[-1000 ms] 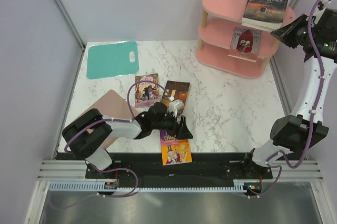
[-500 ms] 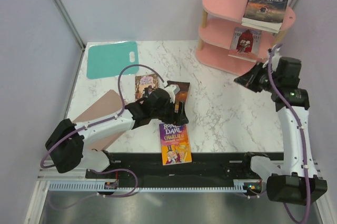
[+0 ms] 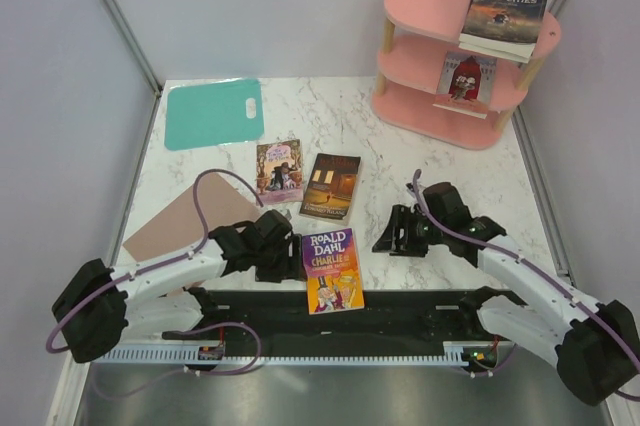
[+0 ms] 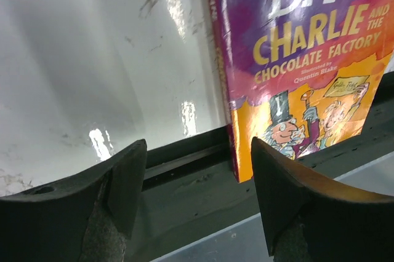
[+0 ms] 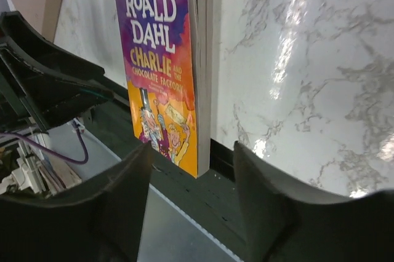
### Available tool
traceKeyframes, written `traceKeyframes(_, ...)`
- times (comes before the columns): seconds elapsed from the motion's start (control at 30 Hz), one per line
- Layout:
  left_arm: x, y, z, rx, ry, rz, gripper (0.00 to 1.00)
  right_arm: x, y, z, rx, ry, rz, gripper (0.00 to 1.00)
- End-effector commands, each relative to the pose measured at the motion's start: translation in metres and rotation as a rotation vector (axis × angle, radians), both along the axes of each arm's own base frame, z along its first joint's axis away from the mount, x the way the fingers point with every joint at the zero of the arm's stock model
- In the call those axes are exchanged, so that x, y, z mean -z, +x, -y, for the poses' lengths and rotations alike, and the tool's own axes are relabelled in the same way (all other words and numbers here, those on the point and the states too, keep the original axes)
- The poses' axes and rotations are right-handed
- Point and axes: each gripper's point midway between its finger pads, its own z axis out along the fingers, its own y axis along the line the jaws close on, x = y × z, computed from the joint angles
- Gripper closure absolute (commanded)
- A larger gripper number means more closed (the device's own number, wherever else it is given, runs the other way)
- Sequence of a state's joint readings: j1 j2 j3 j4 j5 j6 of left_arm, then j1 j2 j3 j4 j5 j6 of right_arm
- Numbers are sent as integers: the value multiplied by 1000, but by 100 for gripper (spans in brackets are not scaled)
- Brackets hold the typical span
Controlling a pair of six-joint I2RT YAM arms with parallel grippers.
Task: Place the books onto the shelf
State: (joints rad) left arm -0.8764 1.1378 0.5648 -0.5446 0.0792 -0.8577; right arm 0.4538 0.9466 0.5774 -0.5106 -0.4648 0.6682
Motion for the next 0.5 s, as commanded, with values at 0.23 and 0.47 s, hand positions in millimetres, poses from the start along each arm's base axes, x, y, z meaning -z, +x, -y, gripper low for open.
traceKeyframes(0.23,0,-18,12,-80,-179,-70,21,31,-6,-64,-33,82,-11,16)
traceKeyframes(0.47,-4,-28,21,-40,-221,-119,23,60,-16,-73,-33,70,-73,16)
